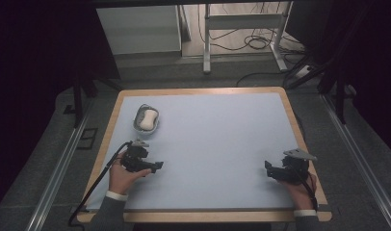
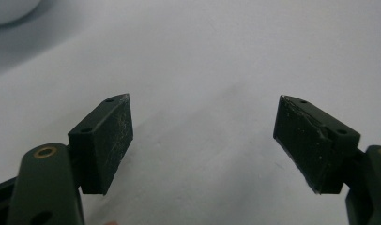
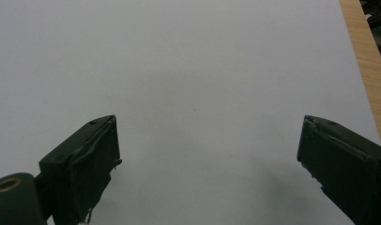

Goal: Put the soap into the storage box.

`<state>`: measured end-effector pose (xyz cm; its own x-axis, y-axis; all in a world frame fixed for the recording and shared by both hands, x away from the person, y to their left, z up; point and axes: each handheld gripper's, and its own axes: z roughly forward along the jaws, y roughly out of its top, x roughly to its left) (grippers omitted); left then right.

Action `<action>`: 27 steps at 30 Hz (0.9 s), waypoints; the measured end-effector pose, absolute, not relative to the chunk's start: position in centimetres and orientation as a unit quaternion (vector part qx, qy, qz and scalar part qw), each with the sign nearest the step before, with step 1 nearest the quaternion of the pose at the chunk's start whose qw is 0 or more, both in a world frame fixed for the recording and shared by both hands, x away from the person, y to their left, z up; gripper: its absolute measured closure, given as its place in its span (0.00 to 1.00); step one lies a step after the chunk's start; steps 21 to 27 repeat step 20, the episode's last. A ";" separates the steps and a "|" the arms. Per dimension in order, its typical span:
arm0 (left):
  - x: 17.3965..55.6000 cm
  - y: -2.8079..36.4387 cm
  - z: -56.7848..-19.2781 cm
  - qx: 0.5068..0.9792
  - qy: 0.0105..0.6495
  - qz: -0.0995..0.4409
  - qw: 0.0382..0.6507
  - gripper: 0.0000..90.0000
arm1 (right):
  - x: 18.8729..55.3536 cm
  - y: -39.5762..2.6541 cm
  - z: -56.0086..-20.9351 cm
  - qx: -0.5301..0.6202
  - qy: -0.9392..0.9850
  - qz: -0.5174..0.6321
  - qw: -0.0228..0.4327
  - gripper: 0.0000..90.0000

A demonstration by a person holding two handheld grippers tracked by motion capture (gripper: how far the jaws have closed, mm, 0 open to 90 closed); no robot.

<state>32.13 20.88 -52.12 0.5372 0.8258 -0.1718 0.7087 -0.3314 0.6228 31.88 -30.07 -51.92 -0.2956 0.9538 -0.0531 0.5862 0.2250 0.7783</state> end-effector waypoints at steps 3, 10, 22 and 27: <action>32.0 21.0 -52.4 0.807 0.477 0.087 0.336 0.23 | 31.9 -30.0 -51.9 0.524 0.733 0.333 0.277 0.07; 31.9 21.1 -52.2 0.806 0.477 0.092 0.338 0.23 | 31.8 -29.8 -51.9 0.519 0.735 0.334 0.280 0.07; 31.9 21.4 -52.4 0.805 0.479 0.095 0.338 0.22 | 31.6 -29.2 -51.7 0.501 0.741 0.343 0.287 0.07; 31.9 21.4 -52.4 0.805 0.479 0.095 0.338 0.22 | 31.6 -29.2 -51.7 0.501 0.741 0.343 0.287 0.07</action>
